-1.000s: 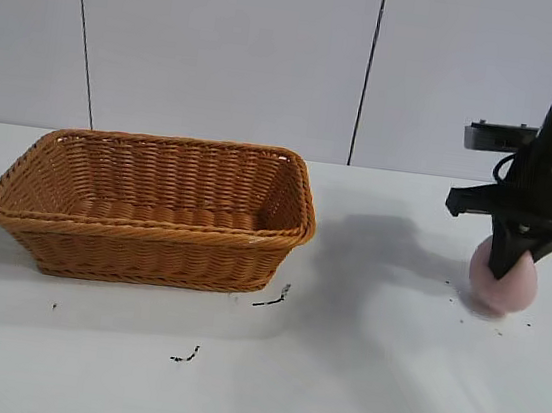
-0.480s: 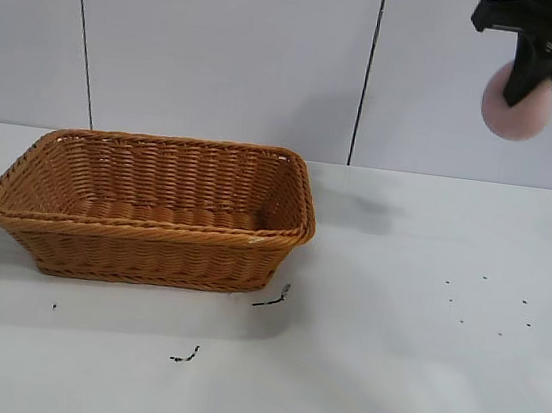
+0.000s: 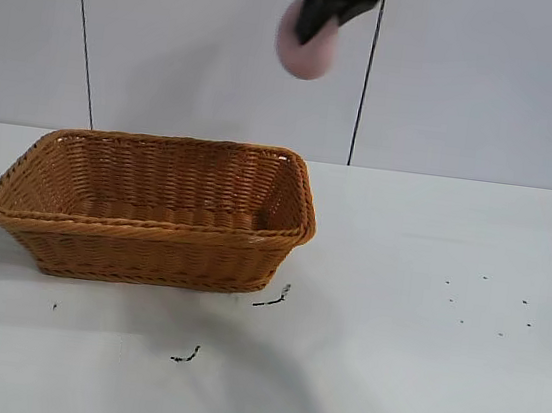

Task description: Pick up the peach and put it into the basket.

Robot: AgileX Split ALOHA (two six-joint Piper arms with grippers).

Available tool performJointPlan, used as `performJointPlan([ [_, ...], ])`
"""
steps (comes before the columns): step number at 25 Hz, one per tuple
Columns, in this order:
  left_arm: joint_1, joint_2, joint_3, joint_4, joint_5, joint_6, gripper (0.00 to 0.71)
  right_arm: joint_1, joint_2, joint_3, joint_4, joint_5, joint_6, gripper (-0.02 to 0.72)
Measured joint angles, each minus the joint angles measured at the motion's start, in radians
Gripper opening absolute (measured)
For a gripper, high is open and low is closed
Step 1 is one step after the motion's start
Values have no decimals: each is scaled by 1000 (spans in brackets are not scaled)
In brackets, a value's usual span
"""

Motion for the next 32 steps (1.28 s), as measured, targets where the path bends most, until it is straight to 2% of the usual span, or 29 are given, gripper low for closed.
performJointPlan([
  [5, 0, 0, 0, 0, 0, 0, 692, 8, 100, 0, -8, -19, -22, 41],
  [7, 0, 0, 0, 0, 0, 0, 692, 8, 118, 0, -13, -20, -22, 113],
  [8, 0, 0, 0, 0, 0, 0, 692, 8, 122, 0, -13, -21, -22, 188],
  [11, 0, 0, 0, 0, 0, 0, 692, 8, 122, 0, -16, -27, -22, 515],
  [12, 0, 0, 0, 0, 0, 0, 692, 8, 118, 0, -17, -28, -22, 589],
  [14, 0, 0, 0, 0, 0, 0, 692, 8, 103, -2, -18, -25, -22, 653],
  [20, 0, 0, 0, 0, 0, 0, 692, 6, 40, -114, -22, 84, -20, 689],
  [23, 0, 0, 0, 0, 0, 0, 692, -18, 2, -170, -22, 100, 2, 689],
  [28, 0, 0, 0, 0, 0, 0, 692, -139, -39, -186, -32, 111, 11, 689],
  [32, 0, 0, 0, 0, 0, 0, 692, -291, -41, -182, -41, 146, 12, 689],
])
